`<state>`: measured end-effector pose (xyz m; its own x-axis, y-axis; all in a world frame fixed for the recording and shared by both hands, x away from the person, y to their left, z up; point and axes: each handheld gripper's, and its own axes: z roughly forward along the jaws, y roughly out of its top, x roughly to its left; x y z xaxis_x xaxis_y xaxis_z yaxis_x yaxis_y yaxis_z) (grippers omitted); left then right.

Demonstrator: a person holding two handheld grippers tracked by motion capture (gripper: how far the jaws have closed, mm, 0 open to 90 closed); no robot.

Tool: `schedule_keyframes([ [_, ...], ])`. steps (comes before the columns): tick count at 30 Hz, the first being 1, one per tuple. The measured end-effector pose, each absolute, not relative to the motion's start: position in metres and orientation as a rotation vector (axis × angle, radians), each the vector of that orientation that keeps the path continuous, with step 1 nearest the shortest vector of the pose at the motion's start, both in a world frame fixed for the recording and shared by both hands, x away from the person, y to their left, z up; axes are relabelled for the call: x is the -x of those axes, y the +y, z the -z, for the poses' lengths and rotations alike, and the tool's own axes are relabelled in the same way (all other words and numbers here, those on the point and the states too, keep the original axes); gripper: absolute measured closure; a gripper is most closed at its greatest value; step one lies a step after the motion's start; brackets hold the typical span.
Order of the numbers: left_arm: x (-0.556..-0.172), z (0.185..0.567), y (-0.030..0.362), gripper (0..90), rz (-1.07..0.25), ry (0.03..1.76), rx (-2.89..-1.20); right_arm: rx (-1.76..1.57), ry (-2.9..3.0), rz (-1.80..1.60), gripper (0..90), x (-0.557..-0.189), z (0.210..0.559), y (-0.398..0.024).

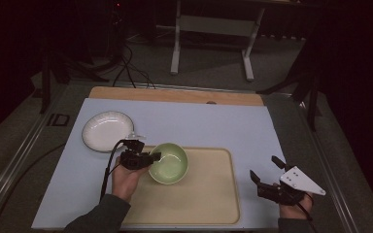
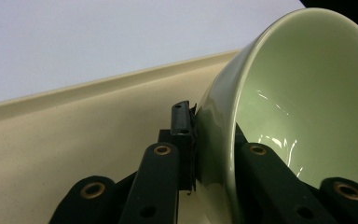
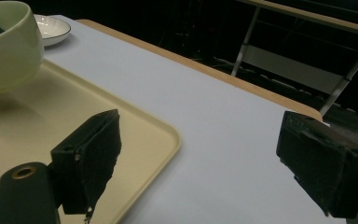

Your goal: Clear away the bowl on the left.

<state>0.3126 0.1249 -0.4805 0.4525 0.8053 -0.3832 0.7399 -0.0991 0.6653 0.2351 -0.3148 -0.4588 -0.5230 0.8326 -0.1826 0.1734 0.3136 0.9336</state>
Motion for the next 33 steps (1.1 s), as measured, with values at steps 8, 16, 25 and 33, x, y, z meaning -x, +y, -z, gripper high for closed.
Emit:
schedule_keyframes([
  [8,-0.312,0.487,0.119,82.8,-0.086,1.311,-1.879,-0.890,1.901,-1.231,13.4,-0.235,0.459,-0.315],
  [16,-0.312,0.493,0.114,82.8,-0.075,1.316,-1.898,-0.889,1.902,-1.231,13.4,-0.235,0.459,-0.315],
  [25,-0.312,0.502,0.109,82.5,-0.067,1.331,-1.919,-0.887,1.904,-1.231,13.4,-0.235,0.459,-0.314],
  [33,-0.312,0.509,0.103,81.9,-0.044,1.341,-1.931,-0.888,1.903,-1.231,13.4,-0.235,0.459,-0.314],
])
